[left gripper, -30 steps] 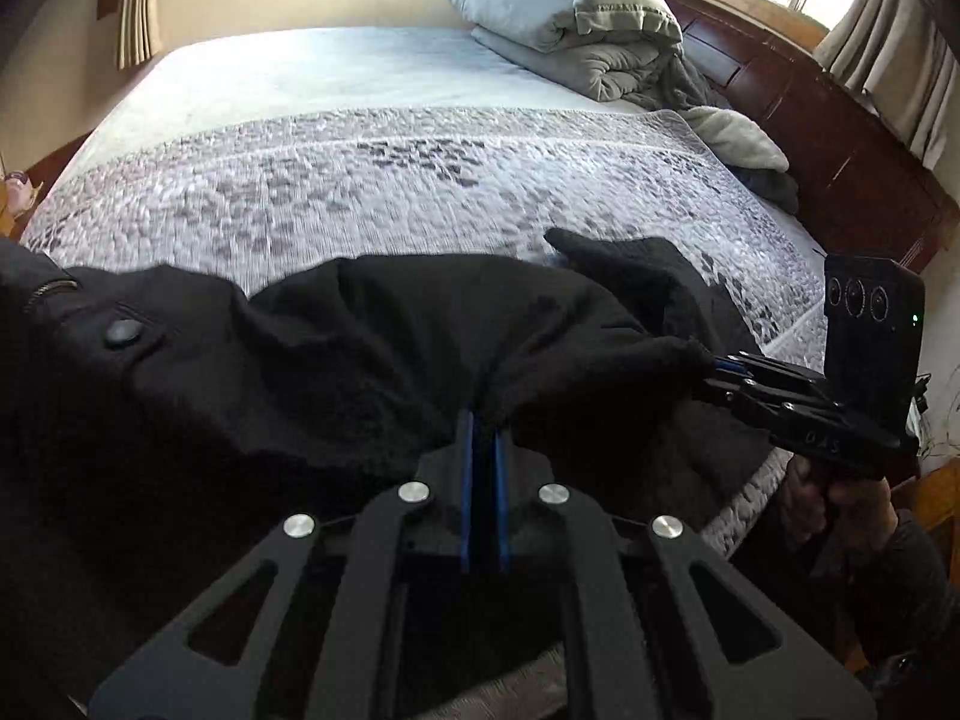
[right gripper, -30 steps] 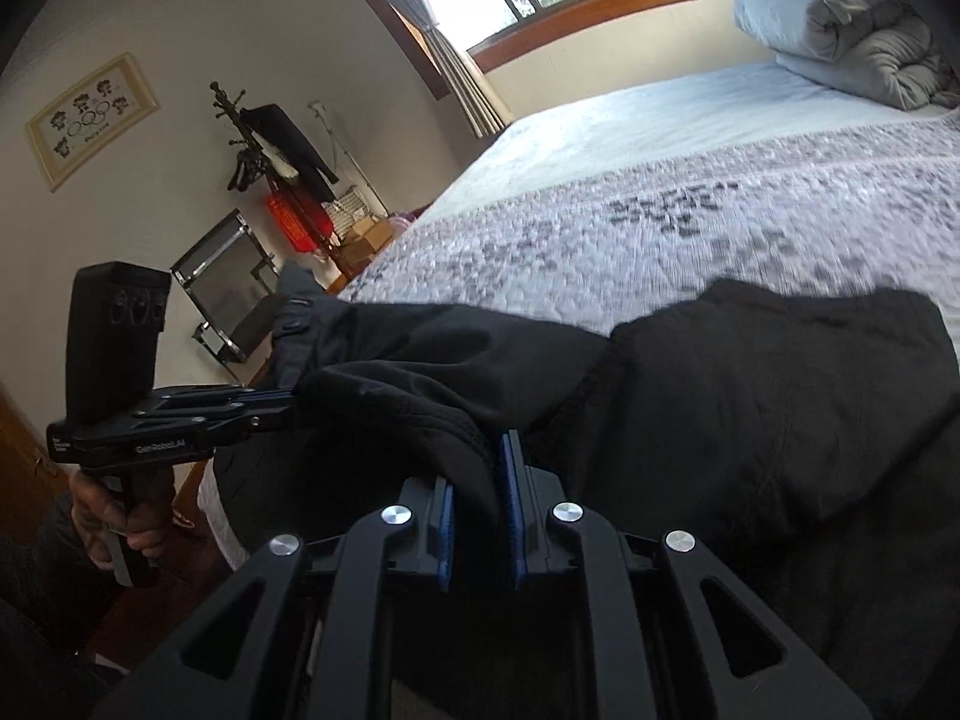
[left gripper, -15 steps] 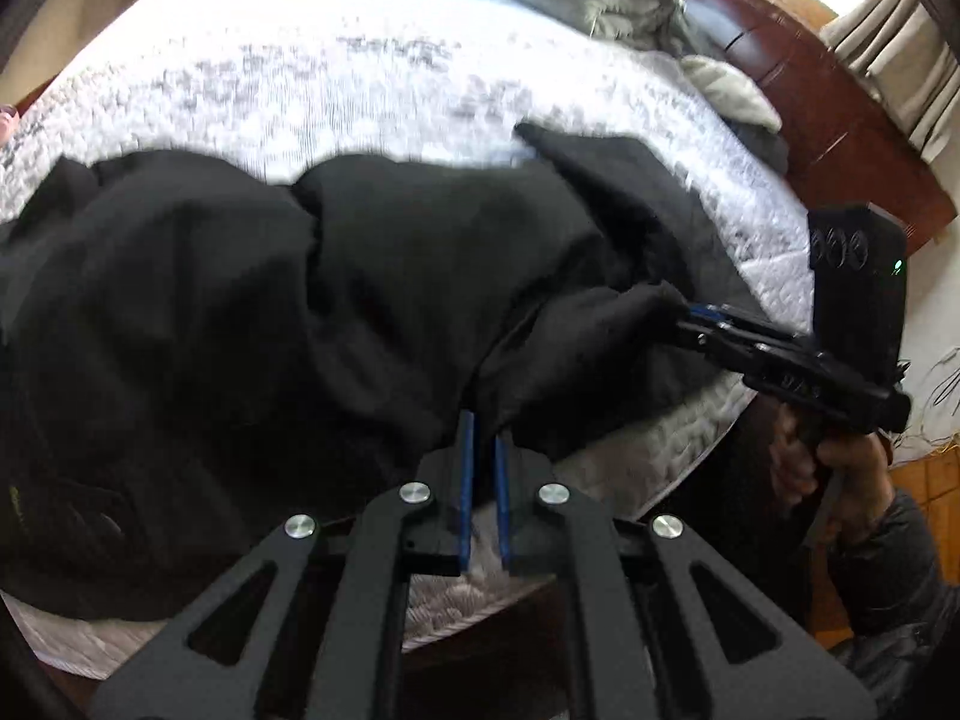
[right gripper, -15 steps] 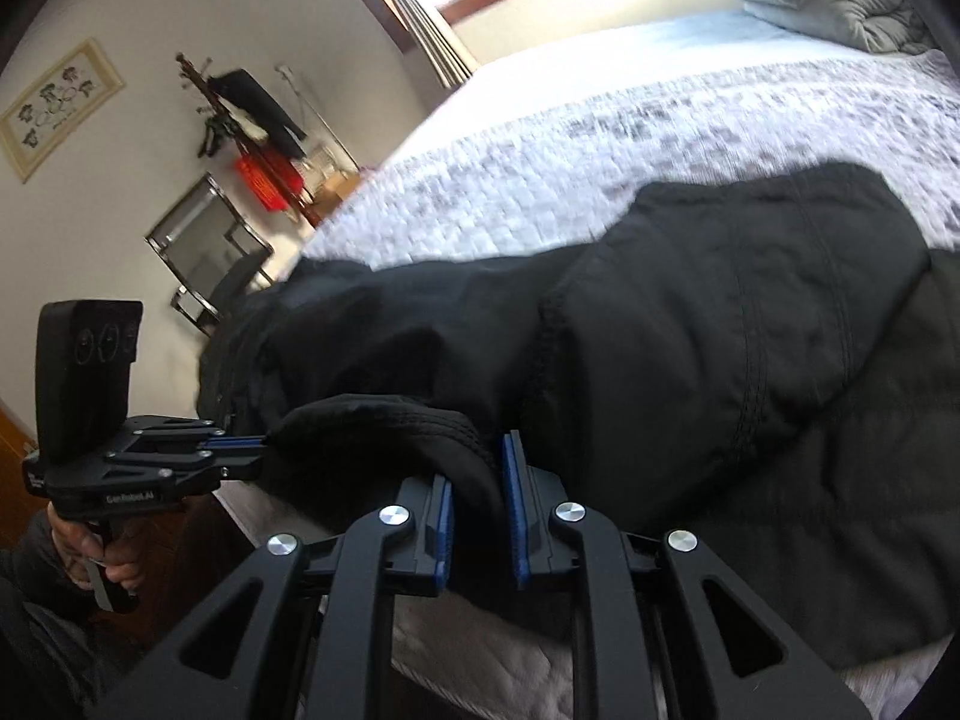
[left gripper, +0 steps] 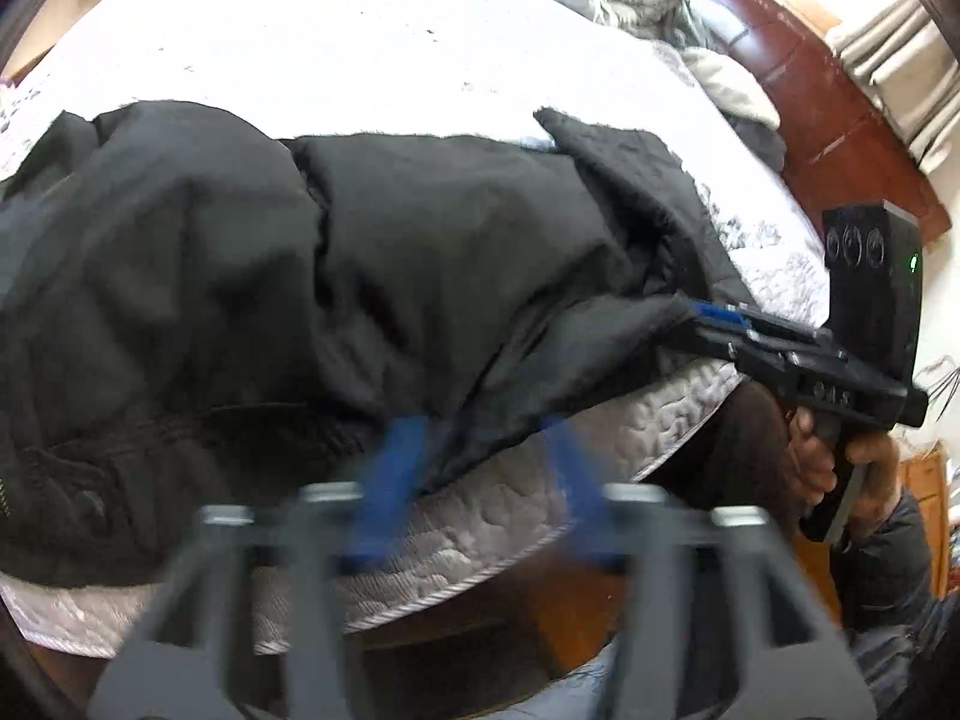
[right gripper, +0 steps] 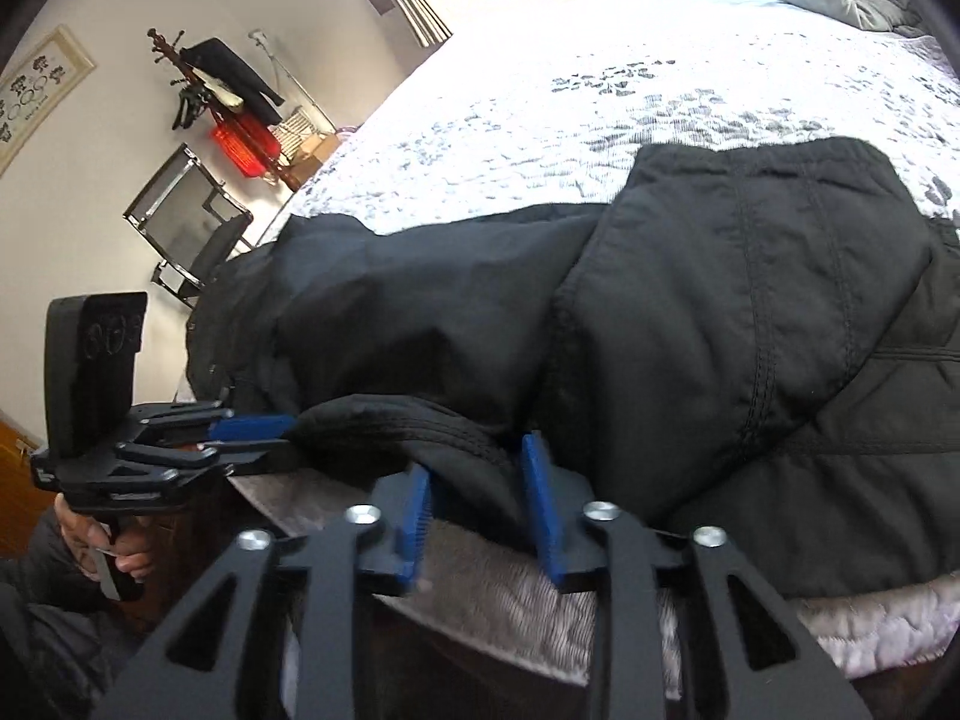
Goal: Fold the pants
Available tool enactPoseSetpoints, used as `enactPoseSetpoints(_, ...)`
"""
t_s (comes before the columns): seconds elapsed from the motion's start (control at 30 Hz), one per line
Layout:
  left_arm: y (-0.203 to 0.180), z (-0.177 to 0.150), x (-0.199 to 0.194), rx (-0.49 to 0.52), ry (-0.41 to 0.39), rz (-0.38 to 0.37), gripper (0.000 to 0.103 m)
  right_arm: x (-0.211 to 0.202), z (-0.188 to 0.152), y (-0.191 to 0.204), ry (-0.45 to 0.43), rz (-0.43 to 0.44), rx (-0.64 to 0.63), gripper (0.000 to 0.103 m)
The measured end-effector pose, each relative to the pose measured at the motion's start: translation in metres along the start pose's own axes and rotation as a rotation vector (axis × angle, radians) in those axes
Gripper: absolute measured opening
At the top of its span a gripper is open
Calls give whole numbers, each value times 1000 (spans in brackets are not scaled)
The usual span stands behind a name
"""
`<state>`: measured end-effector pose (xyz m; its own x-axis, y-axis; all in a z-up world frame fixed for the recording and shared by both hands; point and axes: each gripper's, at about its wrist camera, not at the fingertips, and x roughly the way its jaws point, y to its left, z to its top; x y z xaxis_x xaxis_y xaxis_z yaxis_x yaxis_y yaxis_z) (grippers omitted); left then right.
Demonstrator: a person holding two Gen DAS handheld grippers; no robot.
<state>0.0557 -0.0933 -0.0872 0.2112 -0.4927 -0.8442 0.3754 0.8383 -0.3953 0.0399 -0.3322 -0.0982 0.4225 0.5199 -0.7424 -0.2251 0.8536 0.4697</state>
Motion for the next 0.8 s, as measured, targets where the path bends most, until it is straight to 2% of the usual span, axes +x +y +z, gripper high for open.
enactPoseSetpoints(0.03,0,0,-4,-5,-11,-6,70,-4,0,1,-4,-1,4,78)
enactPoseSetpoints(0.07,0,-1,-8,0,-18,3,70,-11,0,1,-29,-19,14,96)
enactPoseSetpoints(0.17,2,0,-14,11,-36,48,70,-34,1,-7,-109,-30,74,95)
enactPoseSetpoints(0.27,11,7,-16,-31,-39,30,70,-45,14,-19,-145,-63,179,94)
enactPoseSetpoints(0.4,15,18,-18,-66,-75,50,70,-30,42,-7,-117,-219,166,94)
enactPoseSetpoints(0.47,16,20,-21,-64,-93,82,70,-13,61,4,-100,-307,155,93)
enactPoseSetpoints(0.5,15,21,-21,-64,-103,99,71,0,71,8,-81,-380,155,92)
enactPoseSetpoints(0.63,17,30,-19,-69,-125,181,72,34,81,-2,-30,-566,207,88)
enactPoseSetpoints(0.8,31,37,-19,-108,-153,219,76,52,78,-22,-20,-684,276,80)
